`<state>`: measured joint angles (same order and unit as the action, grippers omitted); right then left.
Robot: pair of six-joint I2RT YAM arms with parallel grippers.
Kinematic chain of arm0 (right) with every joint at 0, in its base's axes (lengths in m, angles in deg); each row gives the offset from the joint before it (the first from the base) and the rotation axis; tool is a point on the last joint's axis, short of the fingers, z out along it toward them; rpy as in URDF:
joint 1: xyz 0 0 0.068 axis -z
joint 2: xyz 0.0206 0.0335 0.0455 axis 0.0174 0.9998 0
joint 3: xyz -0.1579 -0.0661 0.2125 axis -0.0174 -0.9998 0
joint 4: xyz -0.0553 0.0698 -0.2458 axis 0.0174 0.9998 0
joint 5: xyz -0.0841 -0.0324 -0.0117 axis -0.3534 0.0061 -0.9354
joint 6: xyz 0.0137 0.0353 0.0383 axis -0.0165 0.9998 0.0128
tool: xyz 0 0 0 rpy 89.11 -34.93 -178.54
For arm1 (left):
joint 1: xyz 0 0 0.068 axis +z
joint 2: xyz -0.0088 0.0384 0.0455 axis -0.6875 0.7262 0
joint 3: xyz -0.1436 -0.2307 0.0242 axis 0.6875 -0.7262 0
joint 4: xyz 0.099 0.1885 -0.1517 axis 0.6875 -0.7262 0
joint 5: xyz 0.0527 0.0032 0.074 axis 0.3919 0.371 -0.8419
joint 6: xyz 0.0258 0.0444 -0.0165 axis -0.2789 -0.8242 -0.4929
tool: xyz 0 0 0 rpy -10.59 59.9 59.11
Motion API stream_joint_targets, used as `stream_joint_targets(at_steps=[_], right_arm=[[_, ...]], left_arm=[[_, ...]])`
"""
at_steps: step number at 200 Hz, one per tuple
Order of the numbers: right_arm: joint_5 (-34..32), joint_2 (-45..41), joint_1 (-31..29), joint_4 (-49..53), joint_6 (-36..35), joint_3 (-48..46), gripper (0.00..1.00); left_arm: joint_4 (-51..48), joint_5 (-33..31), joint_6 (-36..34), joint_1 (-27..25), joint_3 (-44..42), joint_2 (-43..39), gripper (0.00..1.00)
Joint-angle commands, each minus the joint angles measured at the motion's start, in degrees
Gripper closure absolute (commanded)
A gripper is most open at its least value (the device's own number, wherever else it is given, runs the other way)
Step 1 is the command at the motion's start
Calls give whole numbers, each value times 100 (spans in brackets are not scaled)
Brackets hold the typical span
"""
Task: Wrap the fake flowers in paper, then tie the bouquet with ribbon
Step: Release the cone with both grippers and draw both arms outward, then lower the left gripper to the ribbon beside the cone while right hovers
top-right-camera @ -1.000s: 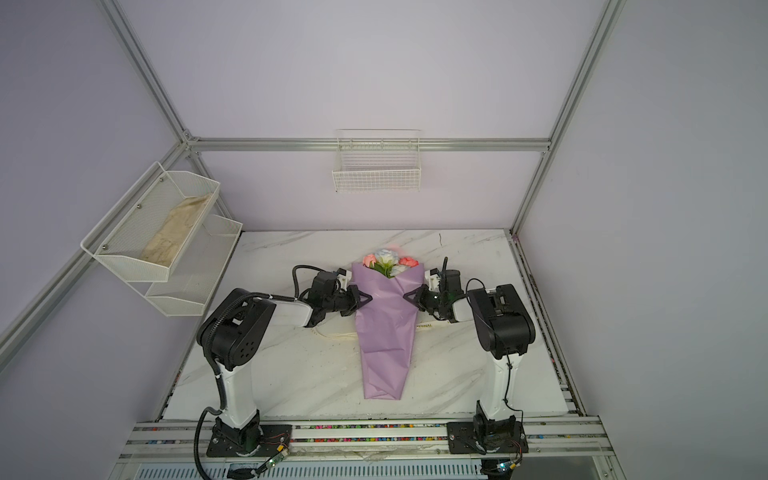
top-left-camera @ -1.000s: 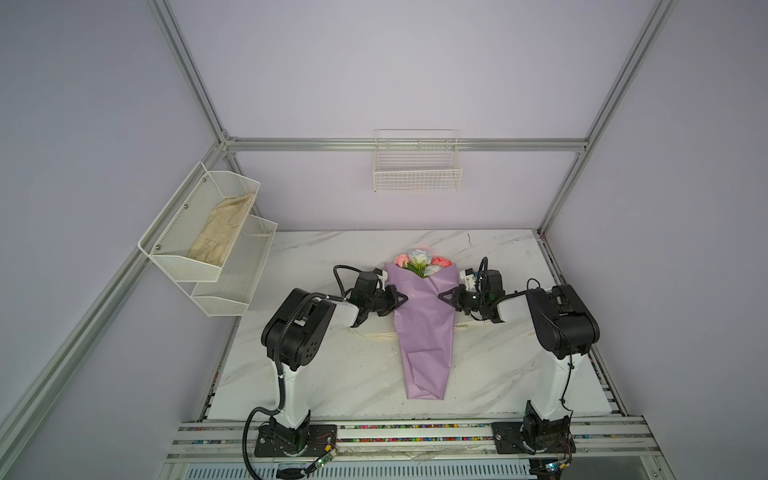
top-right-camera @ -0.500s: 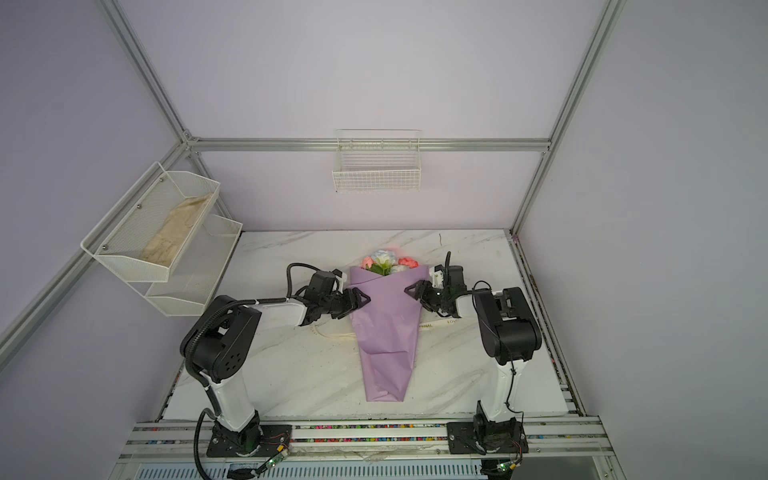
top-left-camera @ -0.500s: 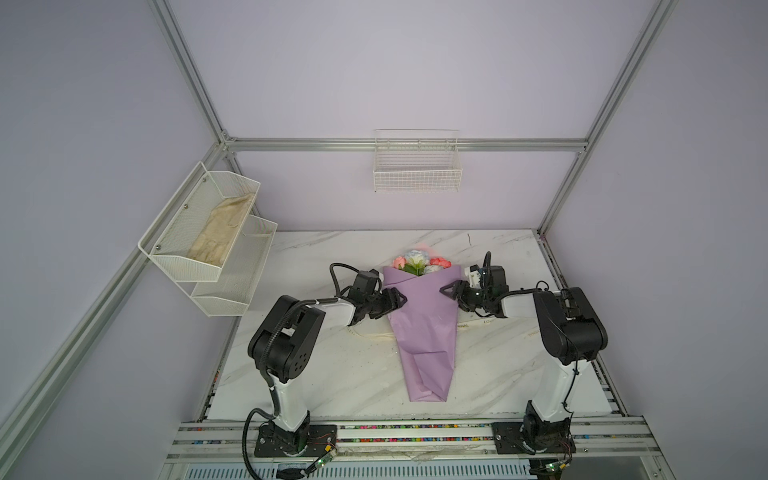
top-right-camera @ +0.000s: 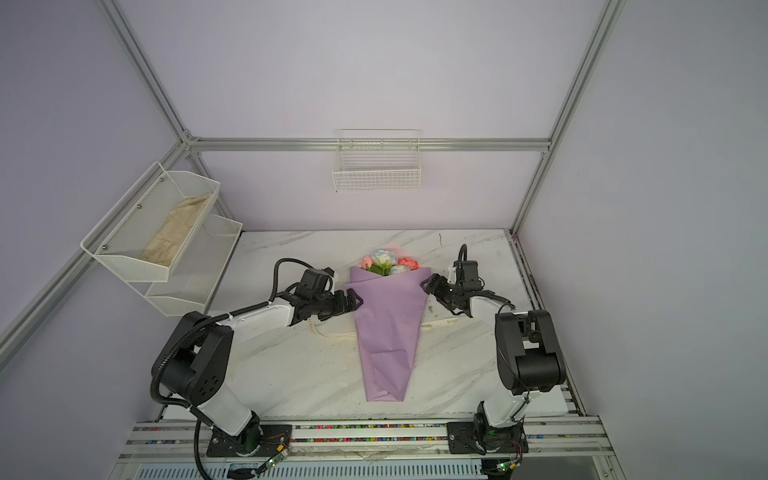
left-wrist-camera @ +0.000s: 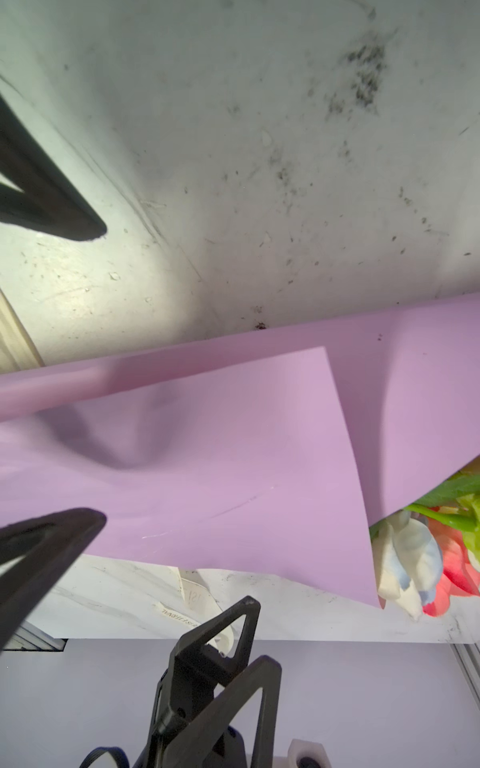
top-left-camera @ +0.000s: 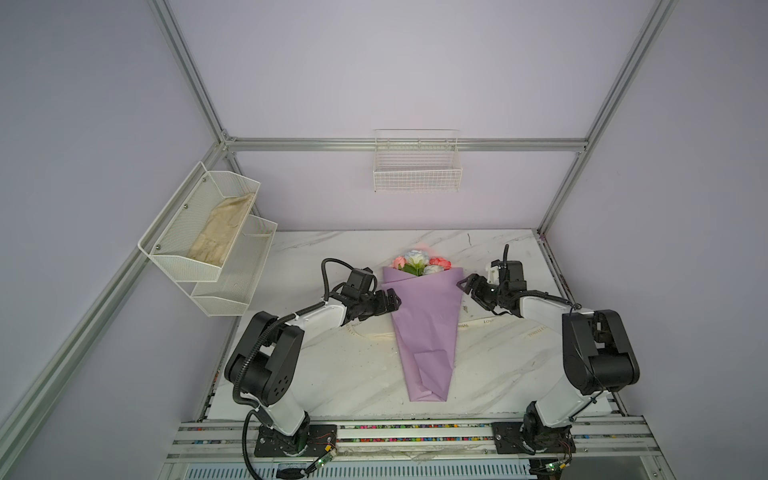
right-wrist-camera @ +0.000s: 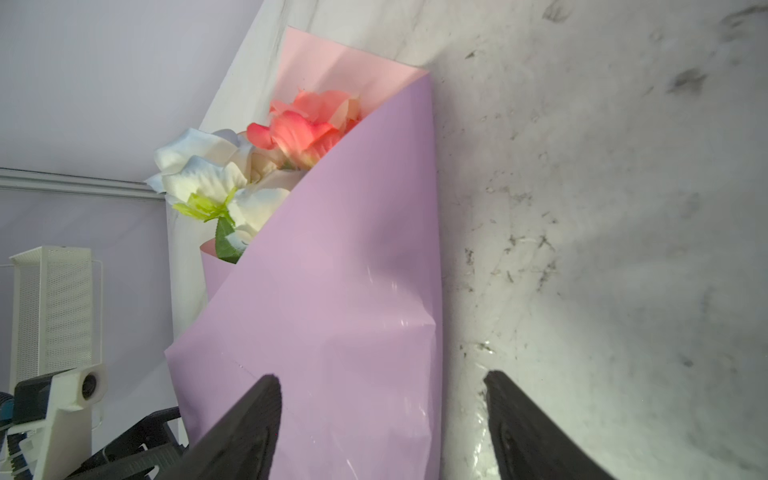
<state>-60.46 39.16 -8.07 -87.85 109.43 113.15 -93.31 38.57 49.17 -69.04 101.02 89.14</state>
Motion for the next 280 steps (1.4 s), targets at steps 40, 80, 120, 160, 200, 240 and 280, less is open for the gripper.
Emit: stream_joint_targets(at_steps=[40,80,120,160,200,240,280], right_arm=[[-471,-1671,-5,513,-291,-430,20],[-347,-2033,-5,602,-290,-392,20],[-402,-1886,-5,615,-355,-225,21],[-307,-1513,-11,452,-326,-164,21],[-296,-1240,-9,425,-363,-116,21],[-493,-1105,-9,718,-464,82,21],[-2248,-1303,-13,2235,-824,912,21]], left_arm=[[-1393,-1749,-314,408,-207,-1806,6],[-2152,-2039,-430,1586,-250,-1917,21],[-2317,-1780,-101,2182,197,-1157,22],[-2064,-1110,345,2270,794,-341,11],[-2012,-882,456,2218,1445,432,13],[-2126,-1001,534,2192,1969,1030,28],[-2269,-1362,640,2122,2138,1281,36]])
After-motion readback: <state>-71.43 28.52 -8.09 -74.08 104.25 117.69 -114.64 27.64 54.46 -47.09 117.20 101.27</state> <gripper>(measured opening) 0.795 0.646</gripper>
